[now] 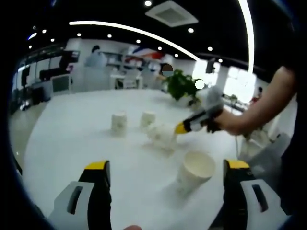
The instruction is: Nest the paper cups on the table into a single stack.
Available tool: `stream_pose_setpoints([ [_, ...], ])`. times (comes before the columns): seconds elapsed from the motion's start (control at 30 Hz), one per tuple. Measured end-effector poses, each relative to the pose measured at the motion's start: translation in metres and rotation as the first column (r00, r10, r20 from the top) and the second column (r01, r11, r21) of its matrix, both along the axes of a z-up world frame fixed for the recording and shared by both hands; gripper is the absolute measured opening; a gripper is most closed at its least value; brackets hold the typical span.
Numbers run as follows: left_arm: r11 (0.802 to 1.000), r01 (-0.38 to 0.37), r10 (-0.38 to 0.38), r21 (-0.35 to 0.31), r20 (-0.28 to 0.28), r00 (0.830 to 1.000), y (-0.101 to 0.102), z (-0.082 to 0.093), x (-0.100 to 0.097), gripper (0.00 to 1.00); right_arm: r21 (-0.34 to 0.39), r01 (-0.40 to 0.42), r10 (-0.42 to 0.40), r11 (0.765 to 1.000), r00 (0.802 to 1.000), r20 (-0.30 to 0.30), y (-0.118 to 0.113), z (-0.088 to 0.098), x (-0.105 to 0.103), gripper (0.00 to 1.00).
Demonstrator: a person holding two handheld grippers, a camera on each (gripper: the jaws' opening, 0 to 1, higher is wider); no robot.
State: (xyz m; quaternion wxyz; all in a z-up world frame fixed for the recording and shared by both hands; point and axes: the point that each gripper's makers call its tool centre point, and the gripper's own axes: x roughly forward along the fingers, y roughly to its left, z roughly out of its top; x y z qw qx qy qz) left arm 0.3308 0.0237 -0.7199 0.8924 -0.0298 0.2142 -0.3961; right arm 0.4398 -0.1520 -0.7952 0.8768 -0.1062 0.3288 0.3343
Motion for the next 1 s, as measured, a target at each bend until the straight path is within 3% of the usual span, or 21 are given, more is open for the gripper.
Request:
stream_pose_setpoints([
  [0.43,1.0,0.03,-0.03,0.007,0.024,0.999,-0.004,0.007,-0.005,0.99,0.144,0.054,-0.048,0.988,0.998,-0.044,-0.005,0.041,-0.023,0.0],
  [1.0,0.995,0.097,-0.098,0.018,0.049,0.994,-0.014,0.014,-0.012,0.99,0.206,0.058,-0.057,0.977,0.998,-0.012,-0.02,0.096,-0.048,0.0],
])
